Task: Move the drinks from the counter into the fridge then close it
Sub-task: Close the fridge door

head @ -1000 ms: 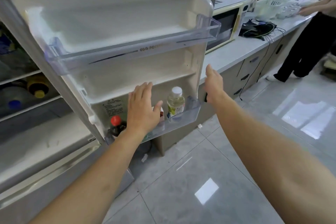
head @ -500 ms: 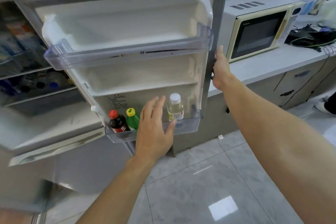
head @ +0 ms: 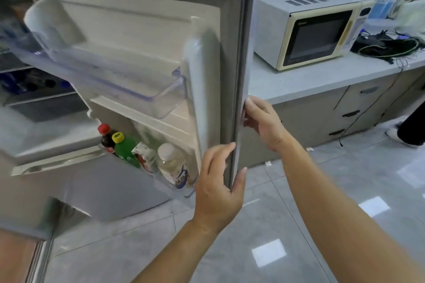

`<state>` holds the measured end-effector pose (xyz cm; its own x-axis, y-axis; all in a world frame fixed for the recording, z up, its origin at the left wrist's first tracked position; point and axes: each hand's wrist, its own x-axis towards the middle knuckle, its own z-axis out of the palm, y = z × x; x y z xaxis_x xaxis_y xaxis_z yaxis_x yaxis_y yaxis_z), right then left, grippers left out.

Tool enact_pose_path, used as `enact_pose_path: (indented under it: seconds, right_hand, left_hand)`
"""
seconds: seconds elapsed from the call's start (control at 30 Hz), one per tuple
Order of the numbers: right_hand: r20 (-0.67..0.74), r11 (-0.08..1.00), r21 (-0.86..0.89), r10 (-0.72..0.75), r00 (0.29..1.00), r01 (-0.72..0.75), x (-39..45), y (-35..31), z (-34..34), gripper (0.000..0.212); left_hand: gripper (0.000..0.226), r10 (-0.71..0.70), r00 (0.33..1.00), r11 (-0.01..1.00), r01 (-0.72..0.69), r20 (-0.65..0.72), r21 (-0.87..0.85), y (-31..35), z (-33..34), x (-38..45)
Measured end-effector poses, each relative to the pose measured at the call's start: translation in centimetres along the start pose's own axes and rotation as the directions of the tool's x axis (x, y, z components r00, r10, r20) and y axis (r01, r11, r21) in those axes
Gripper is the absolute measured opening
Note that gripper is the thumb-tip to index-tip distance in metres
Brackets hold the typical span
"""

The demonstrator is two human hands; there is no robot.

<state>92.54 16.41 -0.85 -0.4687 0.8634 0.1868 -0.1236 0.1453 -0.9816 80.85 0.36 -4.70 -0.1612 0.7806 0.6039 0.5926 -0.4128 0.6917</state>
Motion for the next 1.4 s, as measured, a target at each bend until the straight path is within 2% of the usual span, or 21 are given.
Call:
enact_pose_path:
  seconds: [0.07,0.17,0.23,0.3,0.47,0.6,0.7,0.8,0.93,1.03,1.1,1.2,1.3,1.4]
  right_hand:
    - [0.135,1.000,0.004,-0.012,0.991,0.012,-1.3,-0.7,2.6,0.083]
    - [0.330,0.997,0.077,-0.034,0.943,0.009,-2.8,-2.1,7.4,0.102]
    - [0.421,0.998,0.059,-0.042,0.906,0.019,-3.1,-3.5,10.8,0.093]
    - [0.486,0.997,-0.013,-0.055,0.872,0.070,-3.0,-4.6,14.6,0.071]
    - [0.577,0.984,-0.090,-0.072,0.814,0.151,-2.9,-5.8,24.3,0.051]
    - [0.617,0.992,-0.065,-0.045,0.785,0.108,-2.7,-4.6,31.8,0.042]
    - [0.671,0.995,-0.055,-0.025,0.741,0.084,-2.4,-3.7,36.6,0.032]
    - [0.621,0.983,-0.128,-0.025,0.783,0.133,-1.4,-2.5,40.7,0.035]
    - [0.344,0.933,-0.298,-0.092,0.935,0.202,2.3,-0.7,45.2,0.041]
    - [0.219,0.840,-0.439,-0.243,0.945,0.318,5.9,0.4,47.7,0.061]
    - [0.183,0.767,-0.507,-0.350,0.919,0.394,8.4,1.1,49.3,0.073]
    - [0.113,0.677,-0.614,-0.434,0.894,0.406,11.7,1.9,51.2,0.086]
    - [0.085,0.599,-0.713,-0.443,0.892,0.366,14.5,3.0,53.0,0.093]
    - [0.070,0.533,-0.800,-0.375,0.924,0.277,17.1,4.2,54.7,0.097]
  left_hand:
    - [0.047,-0.026,0.995,1.000,0.027,-0.091,0.008,-0.3,-1.8,-1.8]
    - [0.044,-0.052,0.972,0.994,0.072,-0.227,0.080,-0.9,-5.5,-4.5]
    - [0.045,-0.054,0.951,0.986,0.098,-0.304,0.132,-1.3,-8.2,-6.3]
    - [0.052,-0.060,0.927,0.977,0.131,-0.370,0.171,-1.5,-11.1,-8.0]
    - [0.064,-0.085,0.837,0.940,0.248,-0.541,0.236,-2.4,-18.9,-10.9]
    - [0.074,-0.098,0.714,0.869,0.401,-0.693,0.290,-4.3,-24.4,-12.0]
    - [0.069,-0.143,0.595,0.832,0.505,-0.791,0.230,-6.7,-28.7,-11.7]
    - [0.068,-0.228,0.513,0.802,0.581,-0.828,0.139,-9.5,-33.7,-10.5]
    - [0.064,-0.286,0.490,0.754,0.645,-0.823,0.121,-14.5,-40.4,-8.2]
    - [0.058,-0.305,0.467,0.714,0.689,-0.830,0.125,-18.6,-45.1,-6.0]
    - [0.055,-0.321,0.481,0.717,0.687,-0.816,0.122,-21.4,-48.1,-4.3]
    - [0.047,-0.384,0.543,0.747,0.658,-0.747,0.094,-25.6,-52.4,-1.6]
    - [0.043,-0.460,0.619,0.759,0.647,-0.636,0.081,-29.9,-56.1,1.6]
    - [0.052,-0.508,0.655,0.733,0.670,-0.560,0.119,-33.7,-57.9,4.9]
